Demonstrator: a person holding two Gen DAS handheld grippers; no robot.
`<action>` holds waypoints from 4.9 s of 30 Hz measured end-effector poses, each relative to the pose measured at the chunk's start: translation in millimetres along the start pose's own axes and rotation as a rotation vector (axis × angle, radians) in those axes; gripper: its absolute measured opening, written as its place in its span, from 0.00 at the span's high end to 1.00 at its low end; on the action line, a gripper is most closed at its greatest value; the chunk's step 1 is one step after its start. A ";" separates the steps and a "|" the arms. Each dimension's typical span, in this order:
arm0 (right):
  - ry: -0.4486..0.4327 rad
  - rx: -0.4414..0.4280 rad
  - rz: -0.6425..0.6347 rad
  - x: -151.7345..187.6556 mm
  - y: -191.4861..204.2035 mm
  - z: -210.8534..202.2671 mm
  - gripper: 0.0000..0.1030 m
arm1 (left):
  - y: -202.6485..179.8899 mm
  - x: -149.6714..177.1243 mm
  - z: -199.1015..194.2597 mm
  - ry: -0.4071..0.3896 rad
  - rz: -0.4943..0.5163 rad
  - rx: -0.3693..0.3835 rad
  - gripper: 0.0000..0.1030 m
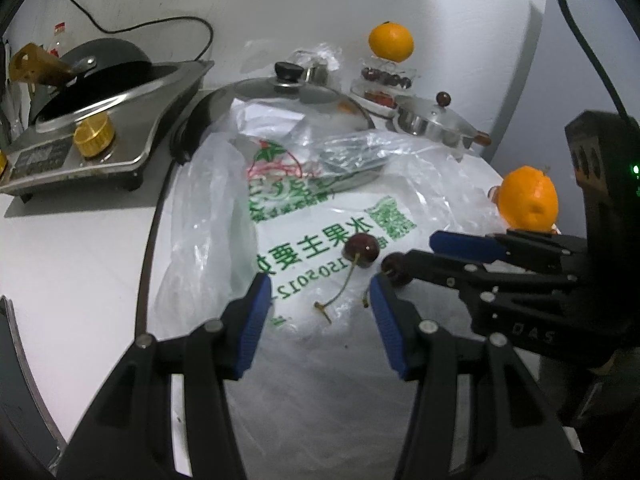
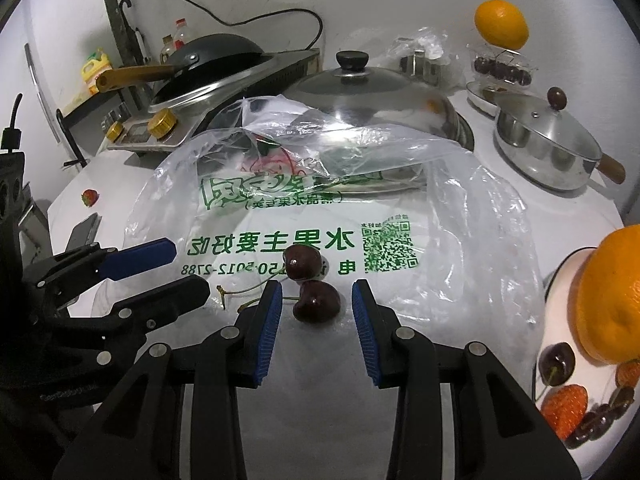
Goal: Organize fruits
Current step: 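Close the right gripper on a dark cherry while the left gripper reaches toward another cherry, then close the left gripper on a cherry and lift it while the right gripper holds its cherry, then carry both held cherries from the bag over the white plate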
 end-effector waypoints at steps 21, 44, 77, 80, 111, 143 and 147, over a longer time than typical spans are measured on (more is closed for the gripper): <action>0.037 -0.049 0.023 3.3 -4.5 18.2 0.63 | 2.2 1.3 5.6 0.006 -0.003 -0.001 0.49; 0.005 -0.079 0.024 4.1 -16.9 6.9 0.69 | -13.7 -12.1 6.7 -0.003 0.042 -0.024 0.49; -0.087 -0.033 0.079 -13.4 -72.8 -23.1 0.69 | -57.5 -29.9 68.9 0.085 0.181 -0.024 0.49; -0.088 -0.035 0.081 -14.4 -73.9 -22.0 0.69 | -59.4 -27.6 72.4 0.095 0.189 -0.020 0.49; -0.104 -0.041 0.081 -15.4 -73.0 -25.4 0.69 | -70.4 -24.8 76.7 0.089 0.244 -0.044 0.70; -0.176 -0.005 0.039 -9.6 -45.9 -78.9 0.69 | -79.8 -35.6 8.9 -0.011 0.215 -0.013 0.70; -0.186 0.003 0.039 -6.0 -44.8 -88.2 0.69 | -83.4 -35.1 -0.4 -0.024 0.215 -0.012 0.70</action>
Point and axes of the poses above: each gripper's, at about its wrist camera, not at the fingertips, and z roughly the way its jaws point, y to its left, x to its underside, the point moved 3 cm from there along z, roughly the way its jaws point, and after that the axes turned 7 degrees about -x, right-handed, at the moved point
